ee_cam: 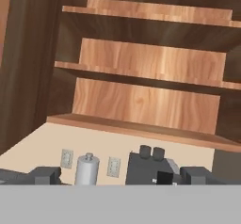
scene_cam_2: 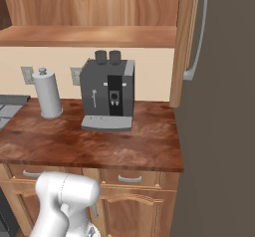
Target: Open the cabinet. Pick the sponge and place it next to the sink. Then close the cabinet.
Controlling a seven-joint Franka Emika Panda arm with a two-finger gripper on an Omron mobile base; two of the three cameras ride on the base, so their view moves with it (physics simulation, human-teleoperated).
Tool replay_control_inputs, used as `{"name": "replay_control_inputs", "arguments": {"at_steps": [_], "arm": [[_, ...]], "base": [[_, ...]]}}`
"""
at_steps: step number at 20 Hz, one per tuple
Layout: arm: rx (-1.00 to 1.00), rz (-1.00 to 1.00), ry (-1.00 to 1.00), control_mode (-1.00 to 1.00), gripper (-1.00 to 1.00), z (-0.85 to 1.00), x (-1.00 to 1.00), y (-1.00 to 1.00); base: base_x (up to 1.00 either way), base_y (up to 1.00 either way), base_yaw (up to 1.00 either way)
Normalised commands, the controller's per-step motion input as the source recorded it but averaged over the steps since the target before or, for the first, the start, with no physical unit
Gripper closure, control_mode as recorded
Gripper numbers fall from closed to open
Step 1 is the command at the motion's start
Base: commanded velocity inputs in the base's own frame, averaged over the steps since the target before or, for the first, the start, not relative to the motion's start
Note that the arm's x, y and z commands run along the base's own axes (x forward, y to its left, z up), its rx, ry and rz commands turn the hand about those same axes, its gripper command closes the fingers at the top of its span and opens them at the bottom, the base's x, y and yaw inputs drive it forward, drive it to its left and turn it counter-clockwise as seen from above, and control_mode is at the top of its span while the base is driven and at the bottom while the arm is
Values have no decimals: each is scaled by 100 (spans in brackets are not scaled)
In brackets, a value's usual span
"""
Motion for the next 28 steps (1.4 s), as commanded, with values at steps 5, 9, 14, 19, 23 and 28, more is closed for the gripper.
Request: {"name": "replay_control_inputs", "arguments": {"at_steps": [5,9,14,19,23,28], "arm": [[-3,1,10,-100,-100,40,0,28],[-5,4,24,-100,-100,19,0,9],[0,3,3,-100,-100,0,0,1],[0,0,-5,-100,-100,0,-5,6],[0,0,-14,-100,-100,0,-24,19],[0,0,-12,-100,-100,0,-17,23]], "base": [[0,0,0],[0,0,0],[0,0,0],[0,0,0],[0,0,0],[0,0,0]]}}
